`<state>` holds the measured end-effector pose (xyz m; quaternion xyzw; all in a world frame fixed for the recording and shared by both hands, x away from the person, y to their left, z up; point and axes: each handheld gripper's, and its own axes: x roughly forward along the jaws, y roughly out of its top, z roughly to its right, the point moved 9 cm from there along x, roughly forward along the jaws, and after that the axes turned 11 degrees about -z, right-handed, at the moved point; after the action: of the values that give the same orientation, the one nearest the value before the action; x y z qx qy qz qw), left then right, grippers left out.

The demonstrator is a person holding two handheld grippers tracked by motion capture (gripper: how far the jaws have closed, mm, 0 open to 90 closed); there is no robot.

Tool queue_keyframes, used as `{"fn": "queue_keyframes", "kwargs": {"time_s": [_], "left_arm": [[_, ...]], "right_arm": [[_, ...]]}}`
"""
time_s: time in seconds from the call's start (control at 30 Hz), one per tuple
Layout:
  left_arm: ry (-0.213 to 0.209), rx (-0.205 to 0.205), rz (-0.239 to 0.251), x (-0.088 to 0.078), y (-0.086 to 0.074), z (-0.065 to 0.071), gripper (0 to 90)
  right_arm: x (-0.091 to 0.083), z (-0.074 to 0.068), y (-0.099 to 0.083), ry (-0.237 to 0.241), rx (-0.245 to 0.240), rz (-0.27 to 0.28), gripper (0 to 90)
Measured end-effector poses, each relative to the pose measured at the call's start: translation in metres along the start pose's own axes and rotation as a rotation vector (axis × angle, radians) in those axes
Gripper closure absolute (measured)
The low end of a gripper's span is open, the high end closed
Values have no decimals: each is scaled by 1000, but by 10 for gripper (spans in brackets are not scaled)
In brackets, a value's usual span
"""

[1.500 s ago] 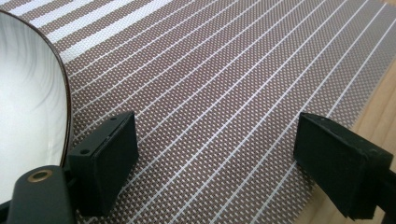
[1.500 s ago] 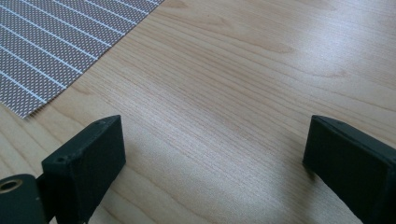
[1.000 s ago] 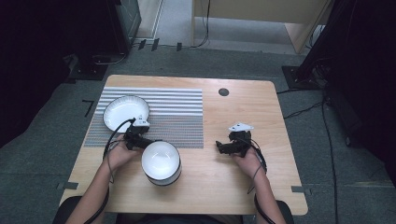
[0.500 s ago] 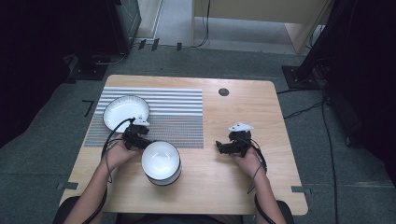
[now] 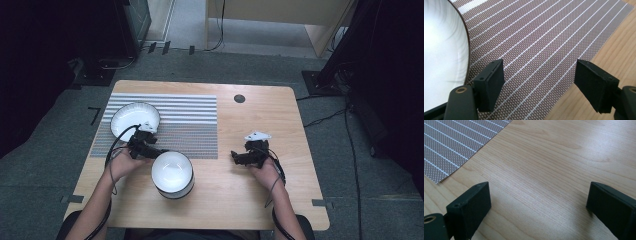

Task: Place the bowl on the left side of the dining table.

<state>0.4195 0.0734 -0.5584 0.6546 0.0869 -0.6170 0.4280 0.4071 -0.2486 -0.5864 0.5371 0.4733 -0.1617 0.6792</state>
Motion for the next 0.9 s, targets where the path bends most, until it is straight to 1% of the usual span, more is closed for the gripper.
{"fn": "queue_keyframes", "kwargs": {"time_s": [0.07, 0.13, 0.33, 0.43, 0.5, 0.67, 0.9], "left_arm": [[-3, -8, 7, -3, 1, 0, 238], [-6, -5, 7, -6, 1, 0, 238], [-29, -12, -2, -10, 0, 1, 238], [-28, -9, -5, -11, 0, 2, 238], [-30, -16, -9, -13, 0, 3, 238], [-36, -7, -7, -17, 1, 6, 238], [-41, -5, -12, -22, 2, 8, 238]], "right_arm": [[0, 0, 0, 0, -1, 1, 48], [0, 0, 0, 2, -1, 0, 48], [0, 0, 1, 2, 0, 0, 48], [0, 0, 0, 2, -1, 0, 48], [0, 0, 1, 2, 0, 0, 48], [1, 0, 1, 2, -1, 0, 48], [1, 0, 1, 1, -2, 1, 48]]}}
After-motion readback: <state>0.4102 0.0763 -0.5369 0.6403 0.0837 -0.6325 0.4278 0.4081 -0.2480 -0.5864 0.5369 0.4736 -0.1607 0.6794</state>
